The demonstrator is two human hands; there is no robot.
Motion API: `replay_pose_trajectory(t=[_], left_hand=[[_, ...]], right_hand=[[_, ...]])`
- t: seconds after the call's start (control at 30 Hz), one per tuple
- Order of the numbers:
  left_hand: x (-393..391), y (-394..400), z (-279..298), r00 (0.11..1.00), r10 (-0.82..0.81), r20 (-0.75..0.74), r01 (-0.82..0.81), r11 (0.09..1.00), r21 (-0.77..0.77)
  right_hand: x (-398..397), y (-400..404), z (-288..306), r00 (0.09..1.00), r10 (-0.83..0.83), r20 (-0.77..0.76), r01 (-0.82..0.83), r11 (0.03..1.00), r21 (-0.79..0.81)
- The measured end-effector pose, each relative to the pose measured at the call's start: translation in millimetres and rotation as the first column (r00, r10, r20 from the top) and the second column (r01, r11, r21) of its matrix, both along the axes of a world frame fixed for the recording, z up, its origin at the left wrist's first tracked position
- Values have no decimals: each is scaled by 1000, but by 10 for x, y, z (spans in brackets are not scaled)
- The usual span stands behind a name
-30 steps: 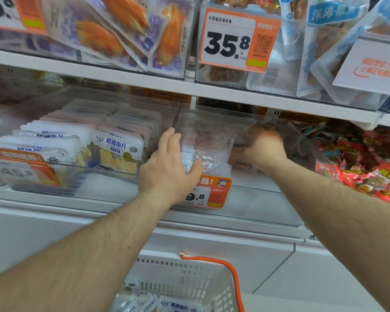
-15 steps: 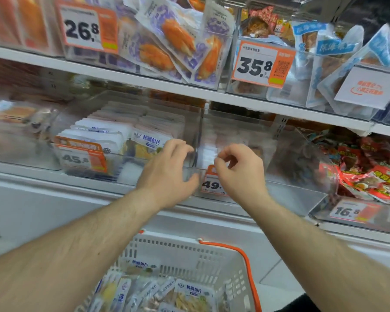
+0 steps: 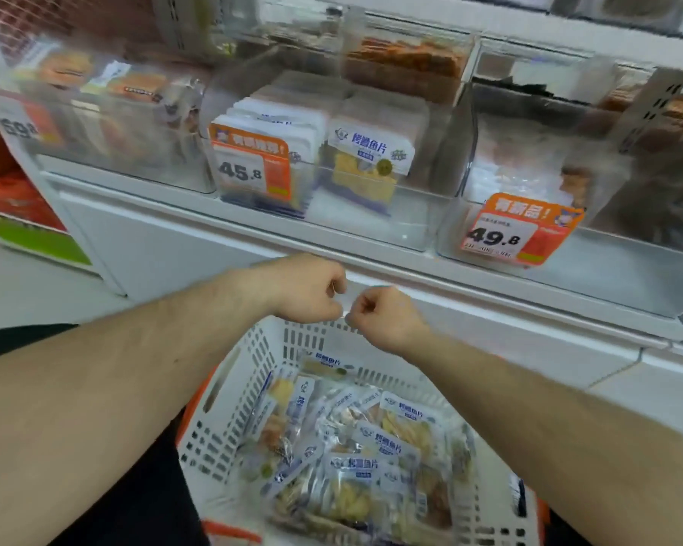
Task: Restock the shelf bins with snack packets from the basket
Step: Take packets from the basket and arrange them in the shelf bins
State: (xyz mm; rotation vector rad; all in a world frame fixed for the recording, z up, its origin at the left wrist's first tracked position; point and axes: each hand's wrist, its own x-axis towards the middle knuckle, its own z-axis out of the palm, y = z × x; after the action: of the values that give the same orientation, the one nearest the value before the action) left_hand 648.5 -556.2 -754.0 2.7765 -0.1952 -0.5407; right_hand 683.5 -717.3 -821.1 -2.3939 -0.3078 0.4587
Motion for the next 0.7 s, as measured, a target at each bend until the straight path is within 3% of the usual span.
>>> replay_pose_trajectory(t=[0.13,0.27,0.4,0.7], left_hand=[[20,42,-124,977,-69,-201,87,993,82],[109,45,-181,965,-74,-252,95,993,70],[202,63,-283,950,-87,-298,117,989,85],[288,-2,-290,933,-76,-353,122,986,110]], right_hand=[[-108,138,-700,965,25,-260,-59,991,-123],[-306,228,-1315,911,-60,-408,-12,985,-171],[-491,349,-1724,869,-68,-490,-15,986,-165],[-615,635,-2151,792,-224,-568,195,974,-112]])
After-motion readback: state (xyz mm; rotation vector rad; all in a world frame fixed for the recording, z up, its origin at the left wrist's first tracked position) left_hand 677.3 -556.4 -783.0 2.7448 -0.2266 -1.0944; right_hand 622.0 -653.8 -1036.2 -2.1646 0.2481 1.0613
